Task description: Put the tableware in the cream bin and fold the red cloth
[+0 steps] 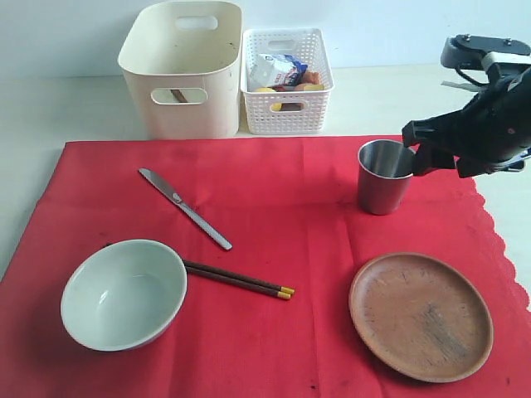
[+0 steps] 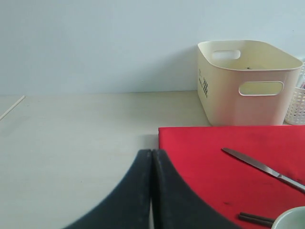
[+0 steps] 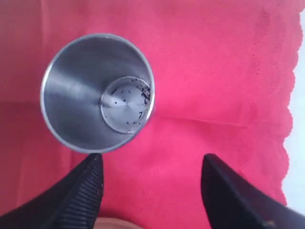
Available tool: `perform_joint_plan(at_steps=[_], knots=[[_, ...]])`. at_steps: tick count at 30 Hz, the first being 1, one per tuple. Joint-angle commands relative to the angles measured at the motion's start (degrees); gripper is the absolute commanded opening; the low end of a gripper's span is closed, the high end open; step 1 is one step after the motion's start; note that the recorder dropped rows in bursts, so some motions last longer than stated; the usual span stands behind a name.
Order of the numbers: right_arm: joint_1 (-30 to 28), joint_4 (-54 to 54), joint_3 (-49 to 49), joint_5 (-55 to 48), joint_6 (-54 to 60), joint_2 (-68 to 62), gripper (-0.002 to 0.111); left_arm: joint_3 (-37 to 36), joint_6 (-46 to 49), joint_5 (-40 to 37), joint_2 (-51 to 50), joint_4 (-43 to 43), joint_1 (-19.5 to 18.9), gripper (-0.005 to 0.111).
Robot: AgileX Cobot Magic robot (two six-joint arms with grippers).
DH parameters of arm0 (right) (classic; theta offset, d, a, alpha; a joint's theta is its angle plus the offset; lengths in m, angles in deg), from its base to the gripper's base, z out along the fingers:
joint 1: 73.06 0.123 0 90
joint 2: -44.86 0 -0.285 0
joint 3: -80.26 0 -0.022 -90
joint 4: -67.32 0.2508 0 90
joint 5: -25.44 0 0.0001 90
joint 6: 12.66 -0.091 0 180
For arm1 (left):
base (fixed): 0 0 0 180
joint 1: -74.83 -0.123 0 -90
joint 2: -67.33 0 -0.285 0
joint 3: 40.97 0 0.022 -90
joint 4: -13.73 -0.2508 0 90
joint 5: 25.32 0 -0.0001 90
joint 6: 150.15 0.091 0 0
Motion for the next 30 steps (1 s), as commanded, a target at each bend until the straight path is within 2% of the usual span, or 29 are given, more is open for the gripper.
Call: perform_joint_plan(at_steps=[1, 6, 8, 14, 17, 30], knots=[[-0.2, 0.5, 4.4, 1.5, -0.1, -5.8, 0.059, 0.1, -0.2, 0.1, 0.4, -0.1, -0.1, 0.000], [-0.2, 1.5, 6.7, 5.4, 0.1, -10.4, 0.058, 0.1, -0.2, 0.1, 0.4, -0.1, -0.1, 0.000], [-0.2, 2.6, 6.7, 6.5, 1.1, -11.5, 0.054, 0.1, -0.2, 0.1, 0.4, -0.1, -0.1, 0.000], [-0.2, 3.0, 6.7, 6.9, 2.9, -12.7, 0.011, 0.1, -0.2, 0.1, 0.4, -0.1, -0.1, 0.000], [-0.2, 4.8, 6.7, 6.5, 2.4, -12.7, 0.001, 0.1, -0.2, 0.1, 0.4, -0.1, -0.1, 0.000], [-0.2, 6.6, 6.8, 3.8, 2.4, -4.1, 0.000, 0.1, -0.2, 0.1, 0.4, -0.1, -0.1, 0.000]])
